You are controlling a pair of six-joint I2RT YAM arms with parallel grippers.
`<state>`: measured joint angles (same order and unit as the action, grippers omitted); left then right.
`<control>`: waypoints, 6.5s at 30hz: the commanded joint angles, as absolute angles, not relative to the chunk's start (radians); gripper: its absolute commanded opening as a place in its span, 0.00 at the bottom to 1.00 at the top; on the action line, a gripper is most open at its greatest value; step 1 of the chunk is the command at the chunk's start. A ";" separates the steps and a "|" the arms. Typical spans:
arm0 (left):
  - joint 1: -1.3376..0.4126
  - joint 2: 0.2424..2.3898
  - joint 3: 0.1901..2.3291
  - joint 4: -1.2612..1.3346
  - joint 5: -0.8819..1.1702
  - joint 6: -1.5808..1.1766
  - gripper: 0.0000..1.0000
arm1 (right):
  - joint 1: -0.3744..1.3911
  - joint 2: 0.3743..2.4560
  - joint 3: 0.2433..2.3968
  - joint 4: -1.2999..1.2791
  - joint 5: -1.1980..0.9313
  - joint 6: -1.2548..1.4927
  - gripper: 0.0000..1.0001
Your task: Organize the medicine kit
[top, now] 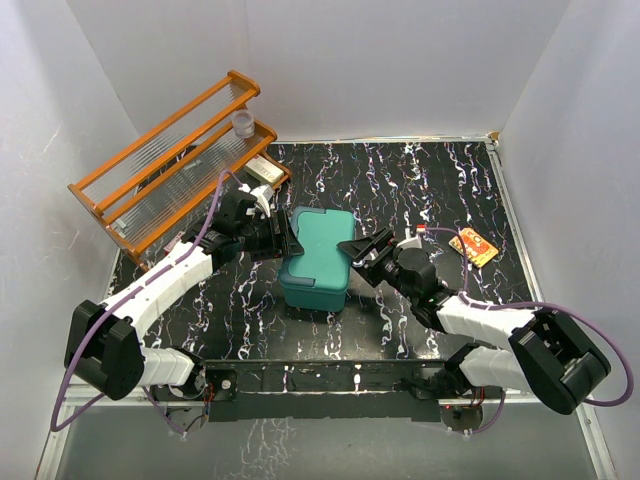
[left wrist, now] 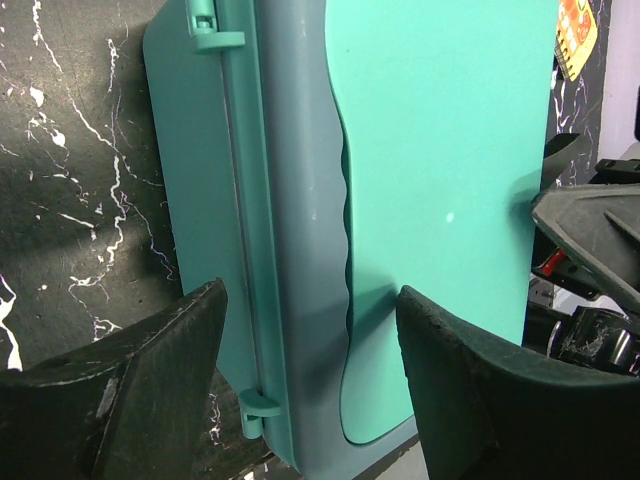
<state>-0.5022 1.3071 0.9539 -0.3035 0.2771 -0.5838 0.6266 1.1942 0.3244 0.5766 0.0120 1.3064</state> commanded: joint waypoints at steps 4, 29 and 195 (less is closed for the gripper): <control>-0.503 1.312 0.951 -0.367 0.278 -0.559 0.67 | 0.629 1.175 0.403 0.604 0.018 1.253 0.69; -0.503 1.321 0.942 -0.362 0.279 -0.558 0.67 | 0.632 1.164 0.637 0.013 0.110 1.020 0.64; -0.503 1.333 0.923 -0.371 0.281 -0.548 0.66 | 0.718 1.200 0.874 -0.291 0.340 0.833 0.42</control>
